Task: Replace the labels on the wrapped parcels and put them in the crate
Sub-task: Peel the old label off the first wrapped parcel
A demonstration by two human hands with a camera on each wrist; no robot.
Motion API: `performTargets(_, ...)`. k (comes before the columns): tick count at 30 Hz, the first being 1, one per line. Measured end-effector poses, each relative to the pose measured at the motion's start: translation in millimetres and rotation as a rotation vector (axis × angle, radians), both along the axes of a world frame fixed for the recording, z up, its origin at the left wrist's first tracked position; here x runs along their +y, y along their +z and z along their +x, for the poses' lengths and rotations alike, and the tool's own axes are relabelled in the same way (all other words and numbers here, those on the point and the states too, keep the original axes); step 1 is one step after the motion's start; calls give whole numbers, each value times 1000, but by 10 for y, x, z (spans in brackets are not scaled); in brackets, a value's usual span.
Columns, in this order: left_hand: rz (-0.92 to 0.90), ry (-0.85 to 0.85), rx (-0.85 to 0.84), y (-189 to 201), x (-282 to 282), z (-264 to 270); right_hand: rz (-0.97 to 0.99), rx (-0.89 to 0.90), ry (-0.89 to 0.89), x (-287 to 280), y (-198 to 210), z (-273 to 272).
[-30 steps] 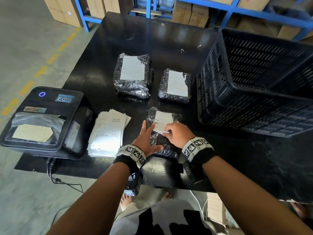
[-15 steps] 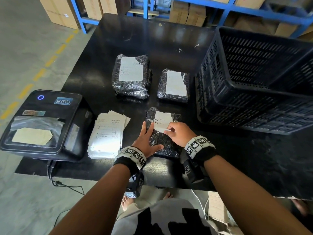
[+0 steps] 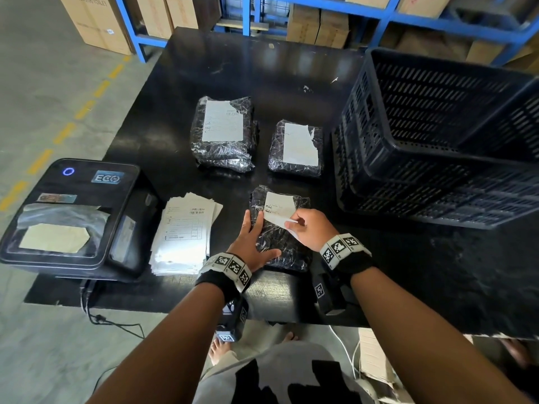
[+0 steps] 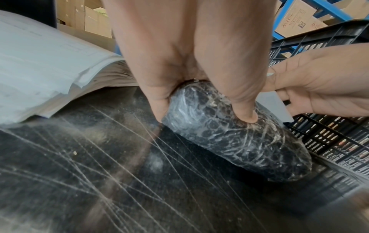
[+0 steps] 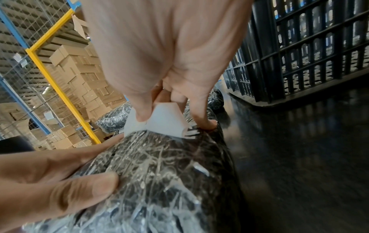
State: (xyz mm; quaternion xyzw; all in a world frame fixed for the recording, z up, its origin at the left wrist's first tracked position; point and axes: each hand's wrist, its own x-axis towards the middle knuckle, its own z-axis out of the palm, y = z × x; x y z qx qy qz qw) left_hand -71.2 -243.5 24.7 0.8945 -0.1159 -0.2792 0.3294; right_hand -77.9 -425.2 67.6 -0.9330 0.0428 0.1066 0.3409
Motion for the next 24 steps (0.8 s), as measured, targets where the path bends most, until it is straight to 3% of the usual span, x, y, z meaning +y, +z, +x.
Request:
performTargets(14,4,5,8,21,6,-21,66,-48,-99,-16,-61,-20)
performTargets(24,8,13,37,40,18,-44,86,121,-77,37,100,-88)
